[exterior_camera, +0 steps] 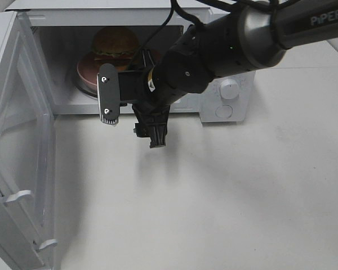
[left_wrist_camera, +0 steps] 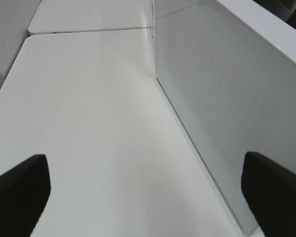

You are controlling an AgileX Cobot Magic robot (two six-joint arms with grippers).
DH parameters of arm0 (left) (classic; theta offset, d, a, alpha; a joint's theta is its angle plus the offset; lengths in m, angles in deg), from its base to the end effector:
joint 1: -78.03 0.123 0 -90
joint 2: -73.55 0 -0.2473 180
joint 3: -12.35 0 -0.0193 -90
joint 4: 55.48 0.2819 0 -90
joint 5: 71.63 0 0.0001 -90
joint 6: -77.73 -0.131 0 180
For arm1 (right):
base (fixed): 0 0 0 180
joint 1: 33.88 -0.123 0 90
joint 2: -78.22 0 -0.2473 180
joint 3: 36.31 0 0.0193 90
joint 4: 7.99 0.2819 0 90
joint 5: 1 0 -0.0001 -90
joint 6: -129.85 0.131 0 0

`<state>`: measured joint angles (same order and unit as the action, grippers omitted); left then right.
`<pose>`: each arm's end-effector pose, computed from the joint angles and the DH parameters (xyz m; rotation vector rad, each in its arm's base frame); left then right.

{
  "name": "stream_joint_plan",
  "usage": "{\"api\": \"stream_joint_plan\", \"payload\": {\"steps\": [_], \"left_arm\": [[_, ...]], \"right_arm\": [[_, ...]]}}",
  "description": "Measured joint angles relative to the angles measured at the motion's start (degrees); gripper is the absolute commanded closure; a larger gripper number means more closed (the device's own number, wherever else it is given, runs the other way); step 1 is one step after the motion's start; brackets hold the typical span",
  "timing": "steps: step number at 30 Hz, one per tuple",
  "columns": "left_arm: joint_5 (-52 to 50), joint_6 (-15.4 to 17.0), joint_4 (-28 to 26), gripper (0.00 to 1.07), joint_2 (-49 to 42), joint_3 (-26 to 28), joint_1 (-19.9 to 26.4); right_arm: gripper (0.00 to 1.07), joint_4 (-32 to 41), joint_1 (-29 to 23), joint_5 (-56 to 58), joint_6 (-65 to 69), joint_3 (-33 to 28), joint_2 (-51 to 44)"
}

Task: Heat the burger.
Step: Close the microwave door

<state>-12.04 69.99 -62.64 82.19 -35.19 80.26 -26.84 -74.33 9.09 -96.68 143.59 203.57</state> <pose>0.0969 -0.0103 0.2768 0.1013 2.0120 -0.0383 0.3673 0.3034 0.0844 -1.8718 1.4567 -0.2753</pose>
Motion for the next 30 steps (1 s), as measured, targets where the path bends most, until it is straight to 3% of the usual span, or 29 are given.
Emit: {"api": "stream_joint_plan", "payload": {"steps": [9,19,30], "left_arm": [[0.00,0.00,0.00,0.09,0.00,0.00,0.00],[0.00,0.00,0.00,0.09,0.00,0.00,0.00],[0.00,0.00,0.00,0.09,0.00,0.00,0.00]], "right_arm": [[0.31,-0.06,0.00,-1.26,3.95,-9.40,-8.37],[0.31,0.00,0.00,-0.74,26.70,-22.63,-19.82],[0.31,5.79,0.00,3.15,39.88,-32.83,-30.88]]}}
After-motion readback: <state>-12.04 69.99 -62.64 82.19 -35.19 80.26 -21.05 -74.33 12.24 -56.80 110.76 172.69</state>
